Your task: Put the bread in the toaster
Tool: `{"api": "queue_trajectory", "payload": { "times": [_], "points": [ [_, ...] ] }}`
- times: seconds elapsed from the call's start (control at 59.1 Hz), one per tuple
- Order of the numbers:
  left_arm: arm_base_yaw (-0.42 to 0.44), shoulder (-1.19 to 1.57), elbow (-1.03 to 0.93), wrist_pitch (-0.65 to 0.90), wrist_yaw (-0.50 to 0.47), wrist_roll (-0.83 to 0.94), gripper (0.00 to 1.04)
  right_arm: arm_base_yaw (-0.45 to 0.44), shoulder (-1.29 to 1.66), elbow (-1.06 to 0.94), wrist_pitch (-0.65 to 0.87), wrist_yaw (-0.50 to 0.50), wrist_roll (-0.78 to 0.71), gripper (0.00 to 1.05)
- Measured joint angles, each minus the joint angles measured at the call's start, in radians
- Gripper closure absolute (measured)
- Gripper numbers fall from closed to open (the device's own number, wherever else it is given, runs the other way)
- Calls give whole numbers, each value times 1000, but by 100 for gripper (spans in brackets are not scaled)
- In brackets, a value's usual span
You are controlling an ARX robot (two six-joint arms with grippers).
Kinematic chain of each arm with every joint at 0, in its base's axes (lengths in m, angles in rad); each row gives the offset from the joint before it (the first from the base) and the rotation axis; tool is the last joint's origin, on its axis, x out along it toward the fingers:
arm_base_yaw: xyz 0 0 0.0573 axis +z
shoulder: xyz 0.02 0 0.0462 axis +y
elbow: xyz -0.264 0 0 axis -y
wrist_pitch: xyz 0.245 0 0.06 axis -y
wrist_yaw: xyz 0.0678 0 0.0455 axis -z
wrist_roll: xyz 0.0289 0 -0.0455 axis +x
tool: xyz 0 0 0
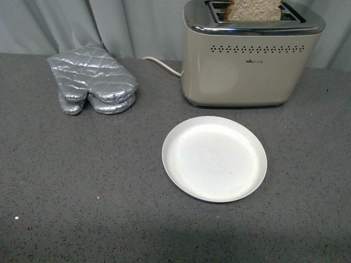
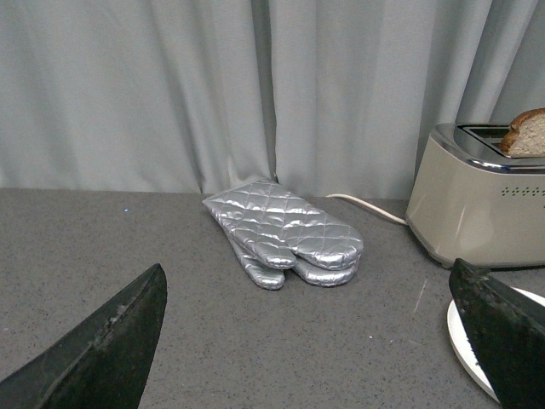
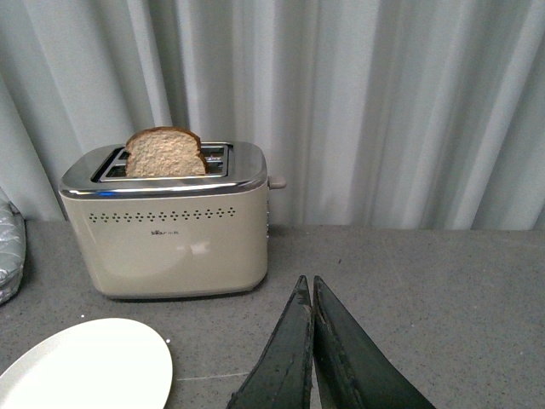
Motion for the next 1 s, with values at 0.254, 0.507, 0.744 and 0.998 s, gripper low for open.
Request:
{"api": "queue_trajectory", "payload": {
  "times": [0.254,0.507,0.744,0.998],
  "points": [
    [0,0,0,0,0,0,7,0,-80,0,-80,0,0,104],
    [0,0,0,0,0,0,7,0,-146,0,-144,0,0,104],
    [0,0,0,0,-1,0,7,0,-326,1,-328,-1,3,104],
    [0,0,0,0,-1,0,7,0,-327,1,-333,-1,3,87]
  ]
}}
